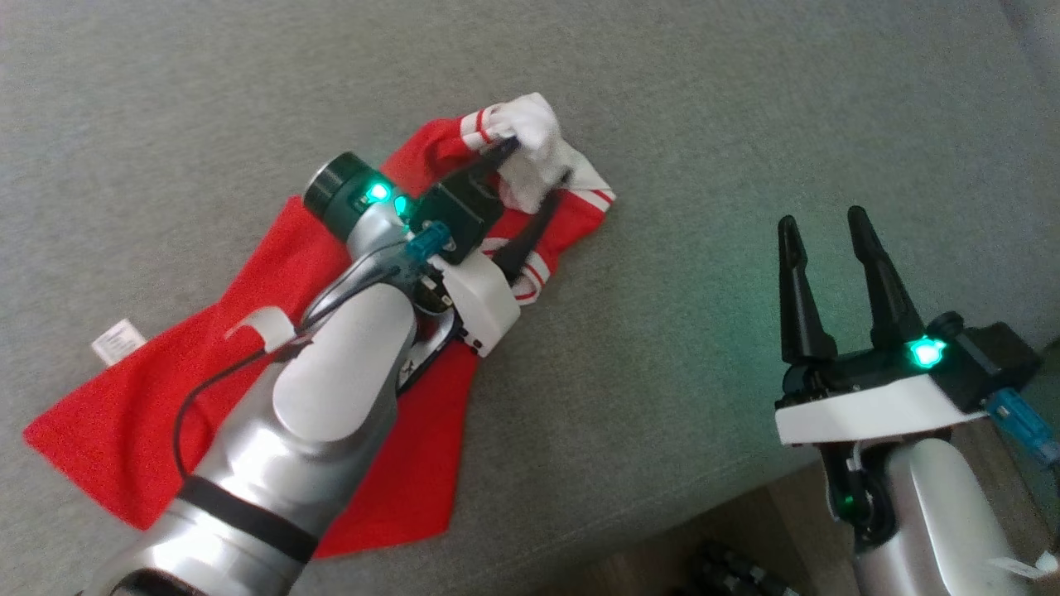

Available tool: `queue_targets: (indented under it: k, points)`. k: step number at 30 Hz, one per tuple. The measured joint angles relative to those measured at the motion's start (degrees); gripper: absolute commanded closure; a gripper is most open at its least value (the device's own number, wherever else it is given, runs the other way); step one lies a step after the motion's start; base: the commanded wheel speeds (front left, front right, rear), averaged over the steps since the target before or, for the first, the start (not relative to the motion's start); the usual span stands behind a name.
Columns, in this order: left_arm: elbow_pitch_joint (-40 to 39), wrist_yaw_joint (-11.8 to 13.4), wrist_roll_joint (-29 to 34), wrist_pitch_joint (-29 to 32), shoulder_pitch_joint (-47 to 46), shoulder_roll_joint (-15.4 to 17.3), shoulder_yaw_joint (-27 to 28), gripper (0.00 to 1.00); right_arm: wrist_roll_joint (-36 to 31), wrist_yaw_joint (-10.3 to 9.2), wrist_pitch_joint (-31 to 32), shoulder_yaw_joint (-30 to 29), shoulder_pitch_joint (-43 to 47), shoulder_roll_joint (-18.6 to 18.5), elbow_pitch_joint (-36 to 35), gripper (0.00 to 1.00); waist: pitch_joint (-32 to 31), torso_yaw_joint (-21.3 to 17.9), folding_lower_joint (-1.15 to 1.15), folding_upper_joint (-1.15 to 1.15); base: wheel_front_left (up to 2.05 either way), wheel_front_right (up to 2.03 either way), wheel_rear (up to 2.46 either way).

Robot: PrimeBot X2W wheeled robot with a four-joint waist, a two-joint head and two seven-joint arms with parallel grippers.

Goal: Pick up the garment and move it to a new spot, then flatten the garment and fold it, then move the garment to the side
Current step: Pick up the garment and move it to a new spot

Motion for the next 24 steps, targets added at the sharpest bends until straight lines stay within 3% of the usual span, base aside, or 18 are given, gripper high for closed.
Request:
queue_targets:
  k: [5,10,18,24]
  points:
    - [-1.7,0.8,-2.1,-2.5,0.8,-0.8,-0.3,0.0,-1.2,0.0,0.2,-0.3,0.0,0.0,0.7,0.0,-2.4,2.6,0.0,0.0,0.0,0.0,0.0]
    - [-7.0,4.7,-5.6,-3.7,5.8,-1.1,3.5,0.0,-2.9,0.0,1.7,-1.1,0.2,0.0,0.6,0.0,-5.4,6.2,-0.01,0.0,0.0,0.0,0.0]
    - [-16.0,12.7,-8.4,-4.2,16.5,4.5,14.1,0.0,-5.2,0.0,4.7,-2.2,0.5,0.0,-0.5,0.0,-9.3,13.0,-0.01,0.0,0.0,0.0,0.0]
    - [-20.9,16.2,-9.9,-4.2,24.4,6.9,21.5,0.0,-6.5,0.0,6.3,-2.4,2.0,0.0,-1.2,0.0,-11.7,17.1,-0.01,0.0,0.0,0.0,0.0]
